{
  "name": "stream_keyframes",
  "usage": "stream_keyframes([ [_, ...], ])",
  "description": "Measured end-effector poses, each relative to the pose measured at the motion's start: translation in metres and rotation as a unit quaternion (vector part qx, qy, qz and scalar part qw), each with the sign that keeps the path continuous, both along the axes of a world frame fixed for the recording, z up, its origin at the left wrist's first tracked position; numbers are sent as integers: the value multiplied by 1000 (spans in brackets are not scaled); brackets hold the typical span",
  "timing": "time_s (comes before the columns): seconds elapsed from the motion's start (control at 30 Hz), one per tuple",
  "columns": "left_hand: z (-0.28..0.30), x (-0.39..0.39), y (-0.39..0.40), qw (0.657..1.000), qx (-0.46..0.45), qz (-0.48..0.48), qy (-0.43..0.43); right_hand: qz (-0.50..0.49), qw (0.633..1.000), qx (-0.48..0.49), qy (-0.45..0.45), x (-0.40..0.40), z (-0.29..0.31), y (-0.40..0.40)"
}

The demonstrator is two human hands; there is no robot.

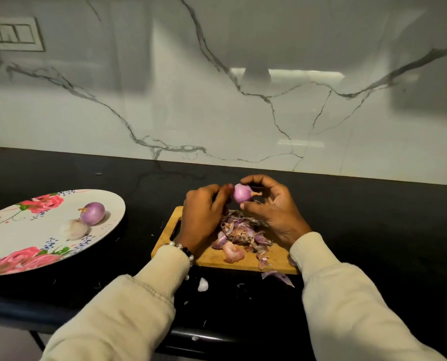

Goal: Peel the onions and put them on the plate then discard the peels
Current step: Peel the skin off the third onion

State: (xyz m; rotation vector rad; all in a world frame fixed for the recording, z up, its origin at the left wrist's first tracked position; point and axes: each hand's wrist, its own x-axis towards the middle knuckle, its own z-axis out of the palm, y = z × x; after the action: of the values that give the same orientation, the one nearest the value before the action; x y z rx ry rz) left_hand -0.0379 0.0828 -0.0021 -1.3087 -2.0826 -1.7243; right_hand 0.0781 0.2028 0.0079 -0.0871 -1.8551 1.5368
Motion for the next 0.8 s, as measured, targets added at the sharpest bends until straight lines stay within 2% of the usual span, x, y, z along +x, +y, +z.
stream_keyframes([
  [0.1,2,5,-3,998,12,-52,-38,4,1000,-16,-5,4,-1,1],
  [0.27,5,7,-11,977,53,-123,-164,21,998,-65,8,11,0,-6],
  [0.43,-3,6,-13,997,-1,-62,-44,1,997,-73,1,16,-1,-18],
  [0.57,0,10,-19,998,32,26,48,-47,995,-82,9,23,-1,-27],
  [0.67,7,4,-31,993,11,21,112,-108,988,-109,-9,32,-3,-33],
  [0.8,15,-3,-59,993,-22,-12,117,-179,977,-117,-21,39,2,-40],
])
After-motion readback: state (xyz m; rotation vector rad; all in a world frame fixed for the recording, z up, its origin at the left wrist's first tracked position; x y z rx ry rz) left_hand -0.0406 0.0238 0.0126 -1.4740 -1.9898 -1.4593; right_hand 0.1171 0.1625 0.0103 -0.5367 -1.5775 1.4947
